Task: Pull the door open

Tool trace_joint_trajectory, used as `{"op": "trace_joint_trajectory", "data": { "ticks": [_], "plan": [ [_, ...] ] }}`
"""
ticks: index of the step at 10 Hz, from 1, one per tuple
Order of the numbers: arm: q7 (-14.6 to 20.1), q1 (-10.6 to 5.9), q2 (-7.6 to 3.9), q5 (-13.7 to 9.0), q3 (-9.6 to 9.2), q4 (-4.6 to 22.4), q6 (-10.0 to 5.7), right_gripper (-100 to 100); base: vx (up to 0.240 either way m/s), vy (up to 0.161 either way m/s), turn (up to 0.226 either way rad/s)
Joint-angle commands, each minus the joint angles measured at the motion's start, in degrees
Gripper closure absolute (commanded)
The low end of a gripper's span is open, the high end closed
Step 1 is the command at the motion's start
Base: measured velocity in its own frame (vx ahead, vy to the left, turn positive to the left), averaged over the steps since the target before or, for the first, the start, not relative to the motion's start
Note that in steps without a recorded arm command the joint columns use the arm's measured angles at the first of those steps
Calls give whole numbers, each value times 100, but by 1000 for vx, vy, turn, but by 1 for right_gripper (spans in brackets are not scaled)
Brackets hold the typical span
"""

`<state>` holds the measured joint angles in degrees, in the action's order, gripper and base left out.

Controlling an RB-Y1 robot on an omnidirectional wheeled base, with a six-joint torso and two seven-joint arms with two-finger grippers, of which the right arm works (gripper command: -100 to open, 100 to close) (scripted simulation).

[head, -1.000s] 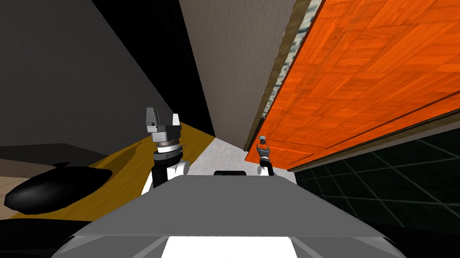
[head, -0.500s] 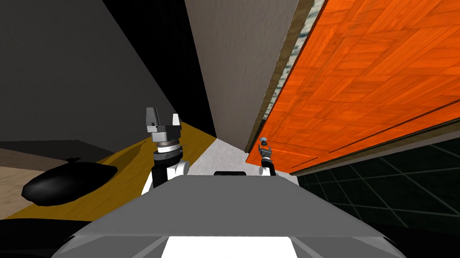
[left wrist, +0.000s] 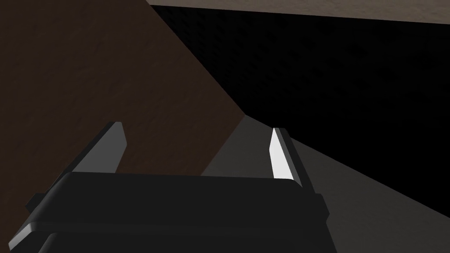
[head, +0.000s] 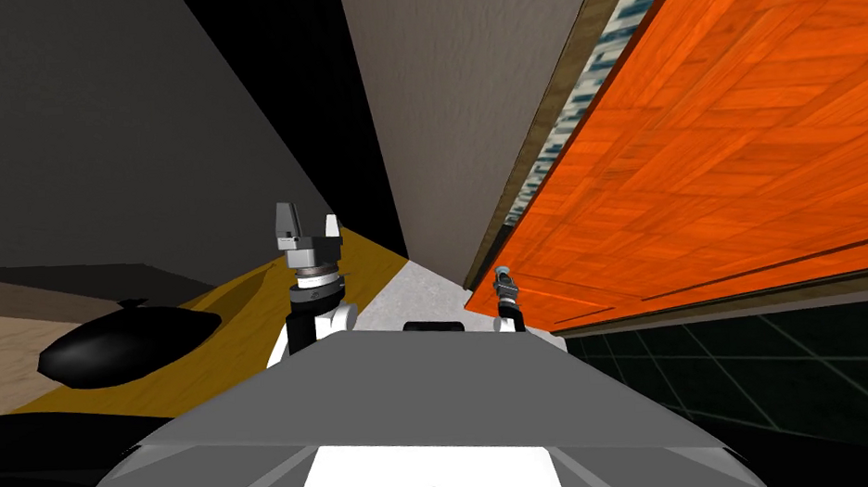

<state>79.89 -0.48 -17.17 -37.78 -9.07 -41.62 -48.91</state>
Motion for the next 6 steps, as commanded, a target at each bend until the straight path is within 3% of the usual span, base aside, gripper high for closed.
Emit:
{"op": "trace_joint_trajectory", "data": {
  "ticks": [1, 4, 6],
  "plan": [
    [2, 6, 35, 9, -29, 1, 12, 100, -30, -1, 24],
    [2, 6, 35, 9, -29, 1, 12, 100, -11, 2, -1],
    [254, 98, -149, 60, -196, -17, -48, 100, -164, -48, 158]
  ]
}}
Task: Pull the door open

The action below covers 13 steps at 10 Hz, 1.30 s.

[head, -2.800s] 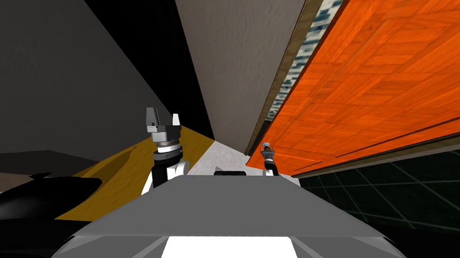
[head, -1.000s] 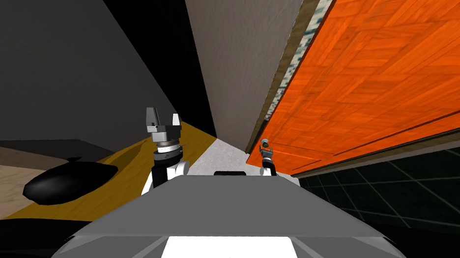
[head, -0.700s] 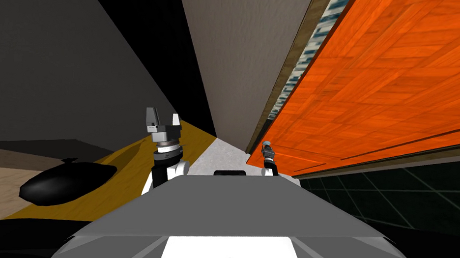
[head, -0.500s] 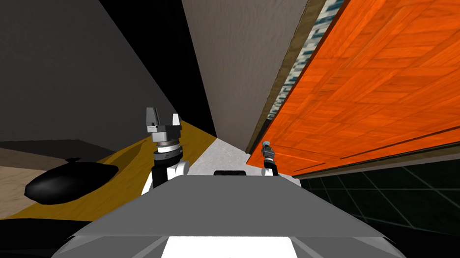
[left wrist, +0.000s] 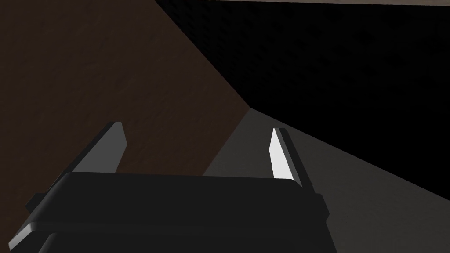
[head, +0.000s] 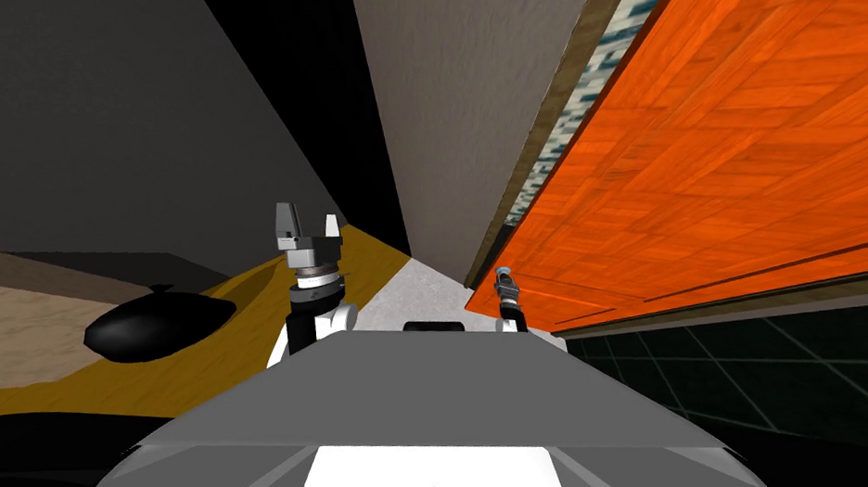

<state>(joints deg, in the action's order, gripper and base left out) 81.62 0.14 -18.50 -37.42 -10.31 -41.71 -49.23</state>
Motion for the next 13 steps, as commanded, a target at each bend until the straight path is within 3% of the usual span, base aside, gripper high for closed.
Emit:
{"op": "trace_joint_trajectory", "data": {
  "ticks": [1, 9, 10, 11, 13],
  "plan": [
    [187, 71, -87, 49, -149, -22, -46, 100, -198, -37, 151],
    [1037, 338, -642, 246, -760, -133, -283, 100, -192, -45, 137],
    [959, 316, -597, 229, -711, -120, -254, 100, -81, -10, 28],
    [1107, 401, -700, 290, -858, -145, -353, 100, -155, -5, 100],
    [1211, 461, -785, 334, -962, -172, -438, 100, -196, -51, 91]
  ]
}}
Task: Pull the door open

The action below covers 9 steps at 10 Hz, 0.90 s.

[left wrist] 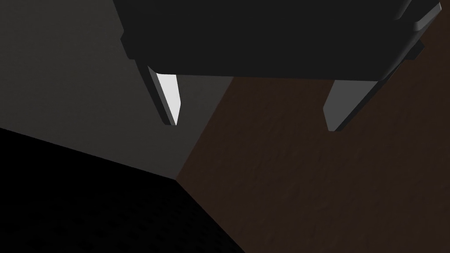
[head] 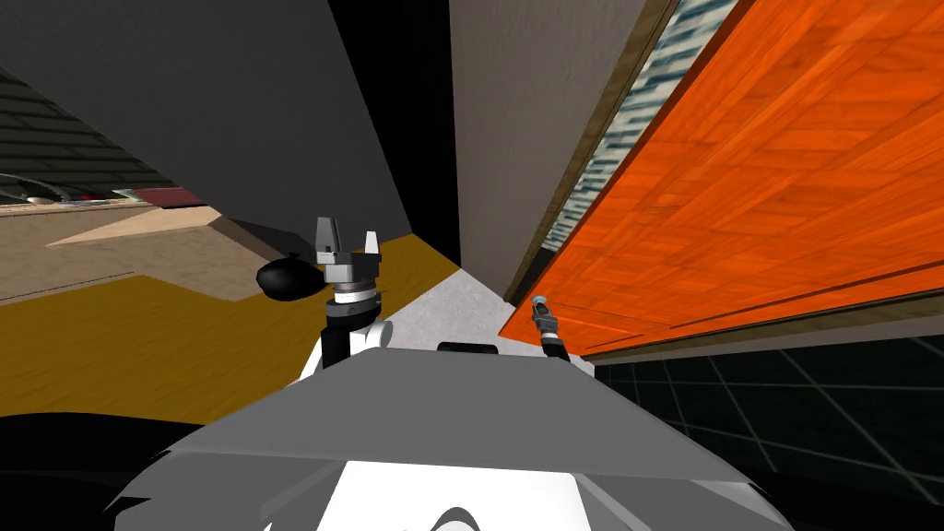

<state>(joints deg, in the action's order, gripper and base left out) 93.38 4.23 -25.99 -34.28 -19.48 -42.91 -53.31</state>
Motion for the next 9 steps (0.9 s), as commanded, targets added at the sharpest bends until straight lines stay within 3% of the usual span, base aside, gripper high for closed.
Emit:
{"op": "trace_joint_trajectory", "data": {
  "ticks": [1, 4, 5, 6, 9],
  "plan": [
    [149, 119, -129, 68, -161, -81, -122, 100, -256, -50, 135],
    [399, 265, -335, 175, -415, -146, -328, 100, -257, -68, 101],
    [336, 250, -296, 157, -372, -158, -256, 100, -109, -12, 15],
    [466, 340, -382, 212, -497, -117, -422, 100, -170, -34, 127],
    [631, 428, -512, 276, -639, -59, -662, 100, -214, -48, 133]
  ]
}}
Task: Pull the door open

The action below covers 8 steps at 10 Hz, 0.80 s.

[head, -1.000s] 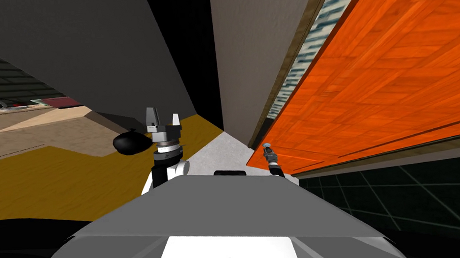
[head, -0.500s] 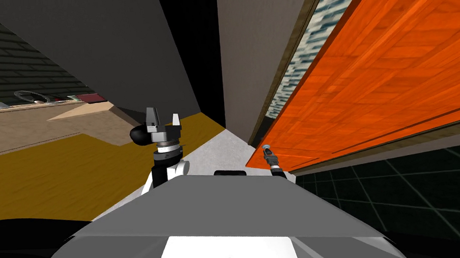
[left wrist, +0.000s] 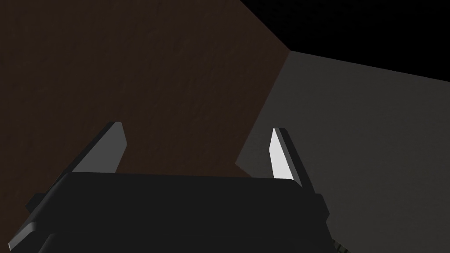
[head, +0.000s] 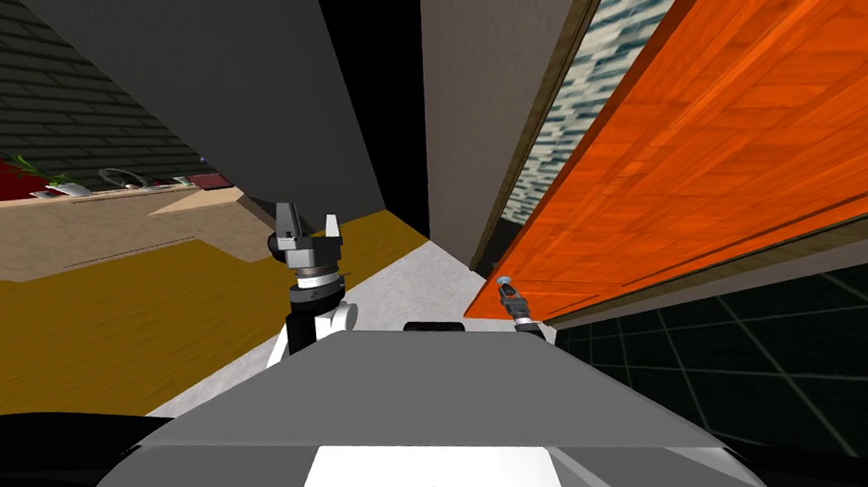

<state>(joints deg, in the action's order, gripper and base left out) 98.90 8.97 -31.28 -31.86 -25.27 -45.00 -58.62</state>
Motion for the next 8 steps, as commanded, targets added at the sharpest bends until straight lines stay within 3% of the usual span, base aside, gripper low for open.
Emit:
{"op": "trace_joint_trajectory", "data": {
  "ticks": [1, 5, 6, 8],
  "plan": [
    [114, -27, -10, 48, -90, 162, -183, 100, -120, -57, 52],
    [345, 97, -192, 137, -289, 242, -520, 100, -170, -57, 103],
    [300, 95, -173, 121, -257, 187, -435, 100, -76, -27, 22],
    [428, 105, -187, 142, -274, 403, -619, 100, -150, -49, 213]
  ]
}}
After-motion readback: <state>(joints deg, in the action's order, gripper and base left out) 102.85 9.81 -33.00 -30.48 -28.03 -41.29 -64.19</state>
